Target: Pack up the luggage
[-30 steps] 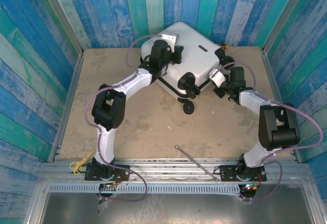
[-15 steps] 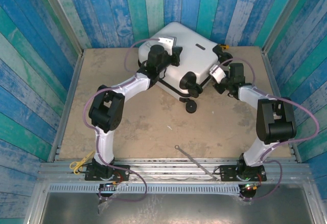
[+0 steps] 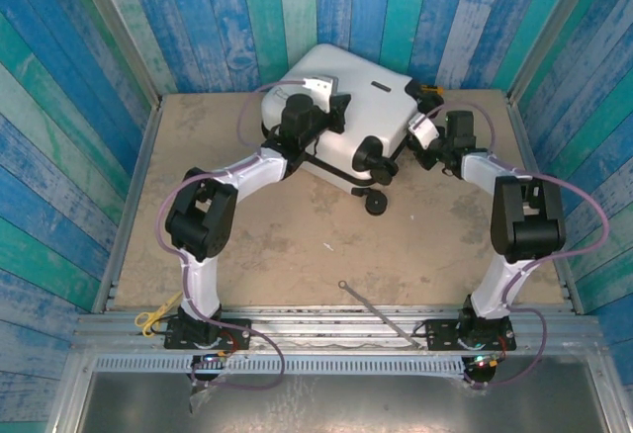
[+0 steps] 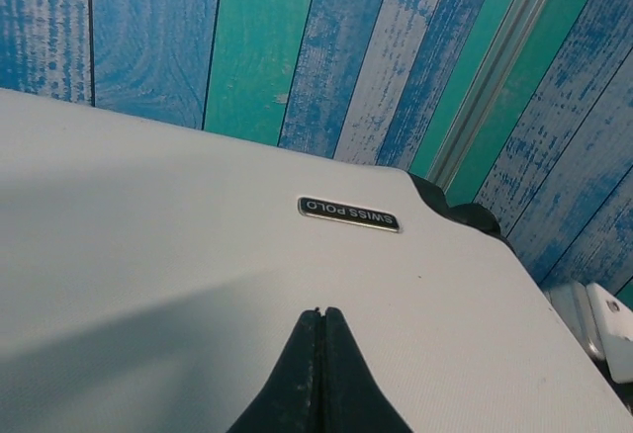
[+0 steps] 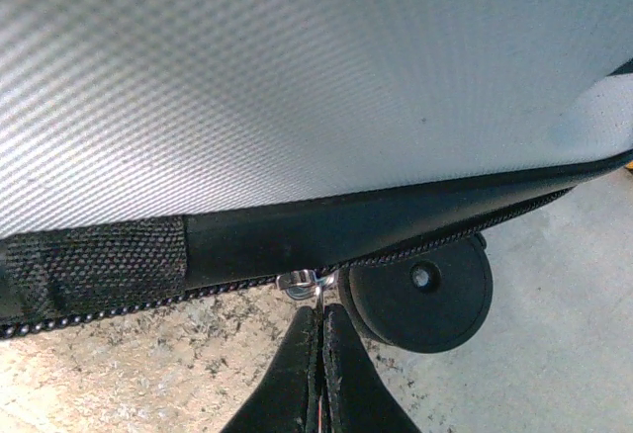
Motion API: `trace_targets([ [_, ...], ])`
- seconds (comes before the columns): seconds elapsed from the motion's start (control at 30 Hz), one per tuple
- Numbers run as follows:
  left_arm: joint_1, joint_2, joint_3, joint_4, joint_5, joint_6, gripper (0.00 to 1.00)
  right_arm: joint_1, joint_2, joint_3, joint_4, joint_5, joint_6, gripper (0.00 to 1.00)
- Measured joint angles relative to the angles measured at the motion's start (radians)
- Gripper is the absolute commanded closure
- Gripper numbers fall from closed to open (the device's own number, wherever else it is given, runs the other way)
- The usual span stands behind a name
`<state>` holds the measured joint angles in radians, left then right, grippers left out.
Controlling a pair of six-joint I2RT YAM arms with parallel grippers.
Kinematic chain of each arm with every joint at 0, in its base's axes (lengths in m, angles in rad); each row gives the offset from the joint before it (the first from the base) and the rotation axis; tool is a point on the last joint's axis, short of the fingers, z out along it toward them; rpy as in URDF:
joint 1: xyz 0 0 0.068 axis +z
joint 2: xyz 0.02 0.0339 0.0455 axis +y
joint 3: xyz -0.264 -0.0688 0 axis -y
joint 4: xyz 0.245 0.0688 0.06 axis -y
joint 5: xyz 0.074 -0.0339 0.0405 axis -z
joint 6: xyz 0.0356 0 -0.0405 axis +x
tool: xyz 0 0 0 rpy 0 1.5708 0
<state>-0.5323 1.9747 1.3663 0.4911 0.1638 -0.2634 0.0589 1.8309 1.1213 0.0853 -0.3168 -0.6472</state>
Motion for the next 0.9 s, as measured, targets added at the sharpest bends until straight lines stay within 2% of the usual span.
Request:
trace_targets([
  [0.43,-0.056,-0.045,-0.061,0.003,-0.064,0.066,1.00,-0.003,0.114,0.176,-0.082,0.013,0.071,1.00],
  [0.67,-0.086,-0.142,-0.170,-0.051,-0.089,0.039,1.00,0.000,0.101,0.143,-0.038,0.022,0.141,1.00],
  [0.7,-0.088,-0.163,-0.182,-0.061,-0.100,0.030,0.94,0.002,0.087,0.124,-0.021,0.027,0.148,1.00],
  [0.8,-0.090,-0.211,-0.202,-0.109,-0.147,0.016,0.43,0.006,0.032,0.068,0.012,0.038,0.160,1.00],
  [0.83,-0.091,-0.228,-0.200,-0.138,-0.176,0.016,0.31,0.008,0.009,0.050,0.021,0.040,0.162,1.00],
  [0.9,-0.090,-0.247,-0.180,-0.204,-0.233,0.020,0.22,0.011,-0.025,0.028,0.033,0.044,0.167,1.00],
])
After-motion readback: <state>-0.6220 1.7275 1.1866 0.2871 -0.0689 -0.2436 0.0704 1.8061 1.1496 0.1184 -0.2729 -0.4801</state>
